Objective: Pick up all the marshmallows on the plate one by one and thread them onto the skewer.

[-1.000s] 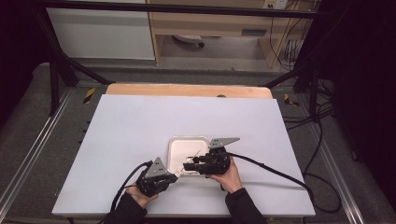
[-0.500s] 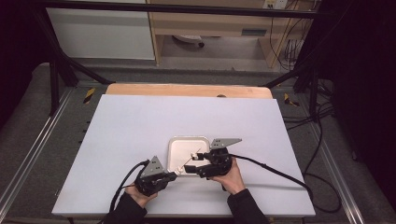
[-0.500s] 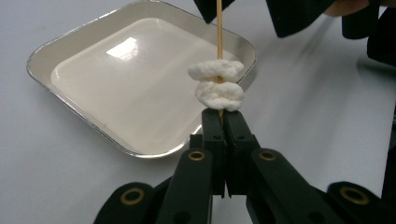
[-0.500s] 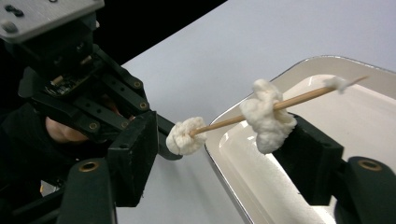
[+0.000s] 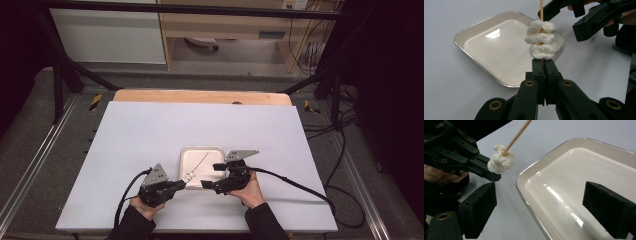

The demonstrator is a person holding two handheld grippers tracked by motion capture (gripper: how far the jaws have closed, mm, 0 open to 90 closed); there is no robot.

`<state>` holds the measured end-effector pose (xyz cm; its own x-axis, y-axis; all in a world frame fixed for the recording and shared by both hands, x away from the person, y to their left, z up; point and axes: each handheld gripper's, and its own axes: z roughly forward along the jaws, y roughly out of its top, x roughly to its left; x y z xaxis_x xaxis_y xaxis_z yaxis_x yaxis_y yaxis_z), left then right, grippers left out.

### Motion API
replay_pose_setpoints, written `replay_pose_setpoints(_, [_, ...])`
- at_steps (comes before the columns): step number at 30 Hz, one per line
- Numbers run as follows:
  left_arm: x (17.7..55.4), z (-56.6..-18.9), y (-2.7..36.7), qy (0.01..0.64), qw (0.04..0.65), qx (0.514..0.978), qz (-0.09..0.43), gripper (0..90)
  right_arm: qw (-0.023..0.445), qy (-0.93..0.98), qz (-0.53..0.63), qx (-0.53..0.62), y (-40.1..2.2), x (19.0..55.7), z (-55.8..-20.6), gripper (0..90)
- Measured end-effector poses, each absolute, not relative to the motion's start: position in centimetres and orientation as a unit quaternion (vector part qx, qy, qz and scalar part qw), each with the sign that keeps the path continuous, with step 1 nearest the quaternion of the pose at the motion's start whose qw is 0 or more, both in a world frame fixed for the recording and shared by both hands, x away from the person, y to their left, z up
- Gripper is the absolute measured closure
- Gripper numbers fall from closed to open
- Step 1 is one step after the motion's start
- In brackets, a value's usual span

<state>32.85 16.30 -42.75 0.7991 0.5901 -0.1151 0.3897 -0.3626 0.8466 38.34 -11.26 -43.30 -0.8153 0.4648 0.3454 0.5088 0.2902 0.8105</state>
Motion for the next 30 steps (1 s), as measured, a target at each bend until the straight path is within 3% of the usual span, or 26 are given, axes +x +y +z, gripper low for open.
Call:
replay_pose_setpoints(12, [33.2, -42.6, 16.3, 0.311, 0.461, 0.825, 0.096, 88.6, -0.060, -0.815, -0.466, -0.338, -16.1, 37.9, -43.3, 1.8])
replay_pose_setpoints(30, [34.2, -41.0, 16.0, 0.320, 0.440, 0.834, 0.095, 88.3, -0.128, -0.815, -0.431, -0.367, -22.4, 36.6, -44.1, 0.3])
